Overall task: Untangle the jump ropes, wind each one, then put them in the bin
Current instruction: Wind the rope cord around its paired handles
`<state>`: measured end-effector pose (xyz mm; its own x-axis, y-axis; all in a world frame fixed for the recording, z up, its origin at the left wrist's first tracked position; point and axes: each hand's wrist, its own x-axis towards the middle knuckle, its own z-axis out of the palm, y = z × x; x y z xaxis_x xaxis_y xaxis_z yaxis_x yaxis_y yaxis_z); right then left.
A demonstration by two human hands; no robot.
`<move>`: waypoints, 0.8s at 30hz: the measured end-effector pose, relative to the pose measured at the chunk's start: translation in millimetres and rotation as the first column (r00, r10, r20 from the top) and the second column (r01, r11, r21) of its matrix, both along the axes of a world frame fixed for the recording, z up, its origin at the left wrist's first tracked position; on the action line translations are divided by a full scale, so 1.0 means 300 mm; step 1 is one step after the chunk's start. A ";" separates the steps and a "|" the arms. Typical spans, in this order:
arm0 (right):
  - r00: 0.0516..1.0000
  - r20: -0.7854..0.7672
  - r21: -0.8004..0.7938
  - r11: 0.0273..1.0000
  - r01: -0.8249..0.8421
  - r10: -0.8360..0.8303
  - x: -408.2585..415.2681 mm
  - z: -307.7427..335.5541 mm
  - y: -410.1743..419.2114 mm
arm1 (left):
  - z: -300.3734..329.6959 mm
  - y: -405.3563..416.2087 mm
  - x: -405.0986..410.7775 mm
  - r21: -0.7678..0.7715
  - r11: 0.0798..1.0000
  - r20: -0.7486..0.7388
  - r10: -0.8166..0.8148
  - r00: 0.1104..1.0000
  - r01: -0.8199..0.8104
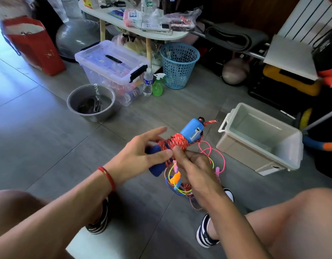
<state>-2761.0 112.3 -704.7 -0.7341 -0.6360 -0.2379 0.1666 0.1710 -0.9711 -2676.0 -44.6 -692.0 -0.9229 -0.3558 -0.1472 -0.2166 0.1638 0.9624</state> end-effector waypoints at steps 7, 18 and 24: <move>0.978 -0.197 0.098 0.994 -0.054 0.072 0.017 -0.057 -0.004 | -0.027 -0.033 0.013 -0.207 0.971 0.092 -0.105 0.990 0.122; 0.699 -0.633 0.550 0.829 0.103 0.333 0.050 -0.001 -0.015 | -0.043 -0.016 -0.019 -0.599 0.797 0.167 0.216 0.962 -0.076; 0.642 -0.696 0.406 0.914 -0.018 0.321 -0.015 0.029 0.013 | -0.026 -0.048 -0.017 -0.566 0.821 0.190 0.048 0.981 0.070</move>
